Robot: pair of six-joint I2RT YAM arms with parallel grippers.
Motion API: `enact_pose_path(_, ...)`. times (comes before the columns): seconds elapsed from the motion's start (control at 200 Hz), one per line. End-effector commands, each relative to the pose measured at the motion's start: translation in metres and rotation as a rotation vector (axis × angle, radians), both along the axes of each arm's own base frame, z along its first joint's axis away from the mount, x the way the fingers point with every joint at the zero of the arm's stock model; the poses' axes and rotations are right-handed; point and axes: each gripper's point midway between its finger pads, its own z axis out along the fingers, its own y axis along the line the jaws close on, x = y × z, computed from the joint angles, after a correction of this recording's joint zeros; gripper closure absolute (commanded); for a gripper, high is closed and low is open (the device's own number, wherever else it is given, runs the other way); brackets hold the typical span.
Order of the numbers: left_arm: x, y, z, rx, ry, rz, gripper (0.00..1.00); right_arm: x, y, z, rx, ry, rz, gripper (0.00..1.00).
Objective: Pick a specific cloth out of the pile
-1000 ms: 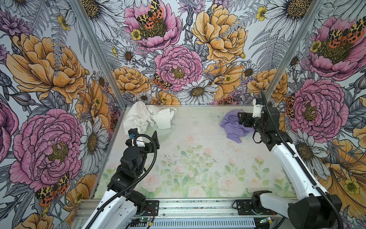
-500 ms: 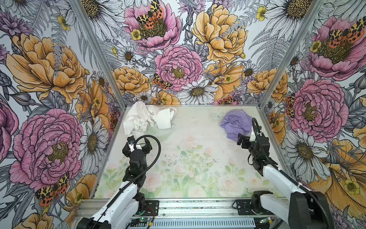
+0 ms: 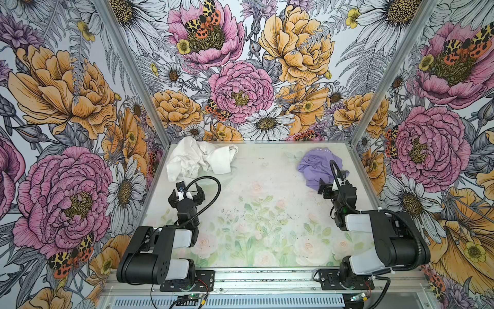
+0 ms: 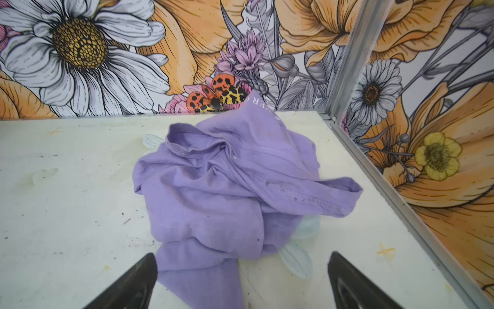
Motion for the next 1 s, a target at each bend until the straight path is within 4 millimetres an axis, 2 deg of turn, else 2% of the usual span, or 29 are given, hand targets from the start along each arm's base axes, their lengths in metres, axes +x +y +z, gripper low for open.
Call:
enact_pose_path(0.0,0.017,-0.014,0.025,0.003,-0.122,-0.091,0.01,0.006,-0.001,0.02,0.005,-0.101,0.011,0.0)
enact_pose_path(0.055,0.024,-0.018,0.016,0.014,-0.101,-0.115,0.01,0.006,0.0,0.018,0.007,-0.078,0.011,0.01)
enact_pose_path(0.145,0.03,-0.021,0.011,0.035,-0.048,-0.106,0.01,0.009,-0.005,0.017,0.012,-0.063,-0.014,0.01)
enact_pose_path(0.205,0.042,-0.024,0.009,0.039,-0.015,-0.115,0.01,0.011,-0.006,0.017,0.009,-0.065,-0.024,0.01)
enact_pose_path(0.325,0.051,-0.012,0.004,-0.003,0.033,-0.083,0.01,0.009,-0.009,0.016,0.011,-0.063,-0.046,0.01)
enact_pose_path(0.43,0.051,-0.008,0.004,-0.019,0.031,-0.079,0.01,0.004,-0.016,0.018,0.016,-0.088,-0.088,0.0)
enact_pose_path(0.996,0.051,-0.009,0.003,-0.019,0.035,-0.083,0.01,0.007,-0.015,0.018,0.013,-0.078,-0.08,0.0)
